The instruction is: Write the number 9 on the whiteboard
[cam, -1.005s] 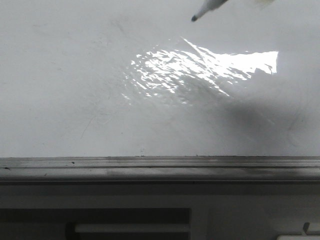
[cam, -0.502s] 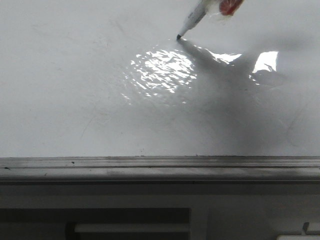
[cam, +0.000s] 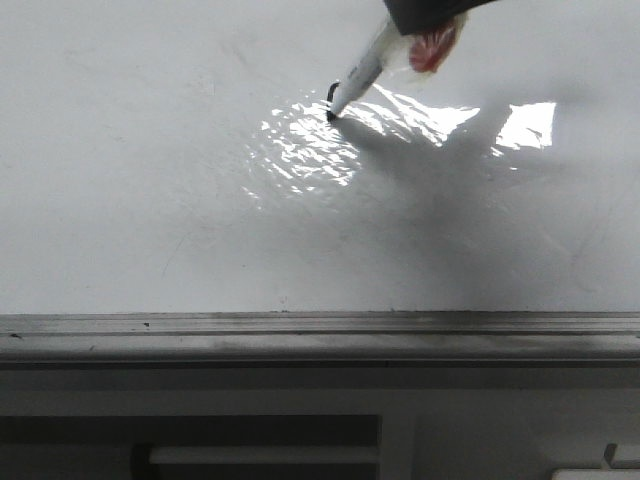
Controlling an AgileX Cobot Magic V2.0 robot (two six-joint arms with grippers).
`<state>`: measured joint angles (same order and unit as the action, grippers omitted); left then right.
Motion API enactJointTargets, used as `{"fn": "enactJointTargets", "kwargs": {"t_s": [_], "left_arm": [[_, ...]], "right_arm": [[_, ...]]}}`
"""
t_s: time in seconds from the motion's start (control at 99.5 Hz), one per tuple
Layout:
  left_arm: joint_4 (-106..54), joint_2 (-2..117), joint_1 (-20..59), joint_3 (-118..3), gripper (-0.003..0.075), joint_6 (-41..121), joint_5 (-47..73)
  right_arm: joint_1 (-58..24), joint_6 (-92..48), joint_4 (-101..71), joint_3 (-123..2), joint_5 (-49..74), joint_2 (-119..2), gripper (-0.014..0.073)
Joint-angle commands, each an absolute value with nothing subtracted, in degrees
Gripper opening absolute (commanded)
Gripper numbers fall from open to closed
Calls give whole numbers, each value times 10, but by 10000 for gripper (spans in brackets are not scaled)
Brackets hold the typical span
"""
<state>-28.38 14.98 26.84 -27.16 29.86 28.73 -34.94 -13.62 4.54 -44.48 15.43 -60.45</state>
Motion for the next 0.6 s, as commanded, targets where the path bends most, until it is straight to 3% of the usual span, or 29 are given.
{"fn": "enactJointTargets", "kwargs": {"t_s": [0.0,0.593], "left_arm": [[-299,156,266,-286,-20,292,249],[-300,156,266,-286,-20,292,249]], "right_arm": [[-346,-139,59,-459,191,-601,-41],[-308,-139,66,-499,181,-606,-41]]}}
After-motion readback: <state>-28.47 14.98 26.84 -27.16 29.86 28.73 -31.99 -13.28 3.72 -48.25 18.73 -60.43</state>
